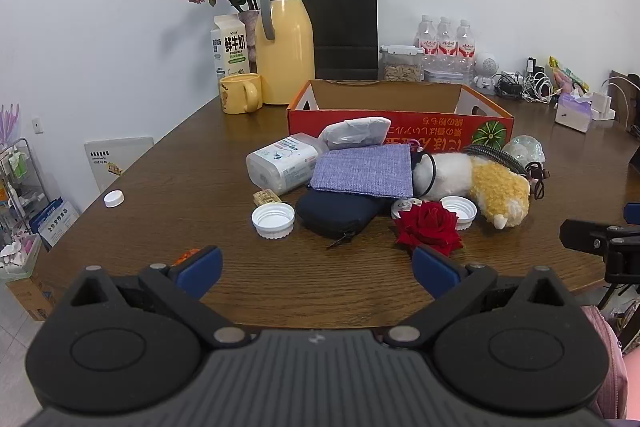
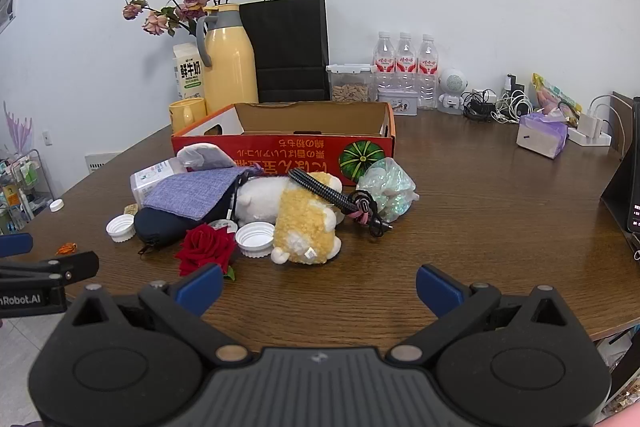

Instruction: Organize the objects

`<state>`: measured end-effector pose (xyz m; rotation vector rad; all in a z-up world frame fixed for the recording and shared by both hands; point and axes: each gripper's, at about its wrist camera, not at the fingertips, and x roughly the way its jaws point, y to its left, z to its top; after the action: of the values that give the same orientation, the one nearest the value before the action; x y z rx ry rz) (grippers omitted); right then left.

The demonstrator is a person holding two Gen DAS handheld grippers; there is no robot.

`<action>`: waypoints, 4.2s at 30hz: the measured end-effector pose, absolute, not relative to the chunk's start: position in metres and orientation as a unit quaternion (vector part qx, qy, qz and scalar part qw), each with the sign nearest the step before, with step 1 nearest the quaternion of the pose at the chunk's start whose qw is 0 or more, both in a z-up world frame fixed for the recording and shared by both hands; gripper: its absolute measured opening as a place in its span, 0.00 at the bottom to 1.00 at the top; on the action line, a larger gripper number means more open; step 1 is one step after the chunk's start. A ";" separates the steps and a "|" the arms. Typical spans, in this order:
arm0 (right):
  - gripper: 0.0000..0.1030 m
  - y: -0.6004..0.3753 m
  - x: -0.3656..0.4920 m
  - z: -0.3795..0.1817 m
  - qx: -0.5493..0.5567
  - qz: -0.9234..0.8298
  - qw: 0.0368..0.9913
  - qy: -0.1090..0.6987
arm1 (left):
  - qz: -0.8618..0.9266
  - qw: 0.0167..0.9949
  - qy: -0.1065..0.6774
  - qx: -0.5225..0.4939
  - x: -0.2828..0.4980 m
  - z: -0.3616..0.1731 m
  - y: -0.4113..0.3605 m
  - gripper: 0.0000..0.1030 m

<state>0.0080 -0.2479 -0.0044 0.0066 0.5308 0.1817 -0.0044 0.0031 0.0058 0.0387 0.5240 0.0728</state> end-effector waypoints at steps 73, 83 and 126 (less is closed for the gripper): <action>1.00 -0.243 0.050 -0.016 0.008 0.103 0.957 0.272 | 0.087 0.958 0.272 0.009 0.022 -0.001 0.025 1.00; 0.95 -0.243 0.082 -0.023 0.009 0.107 0.954 0.281 | 0.095 0.955 0.282 0.007 0.039 -0.007 0.034 1.00; 0.44 -0.295 0.214 -0.040 0.033 0.108 0.940 0.322 | 0.090 0.934 0.345 -0.040 0.119 -0.034 0.075 0.54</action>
<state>0.2144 -0.2947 -0.0397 0.0677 0.6572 0.2198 0.1187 0.0746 -0.0339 -0.0816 0.7051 0.1841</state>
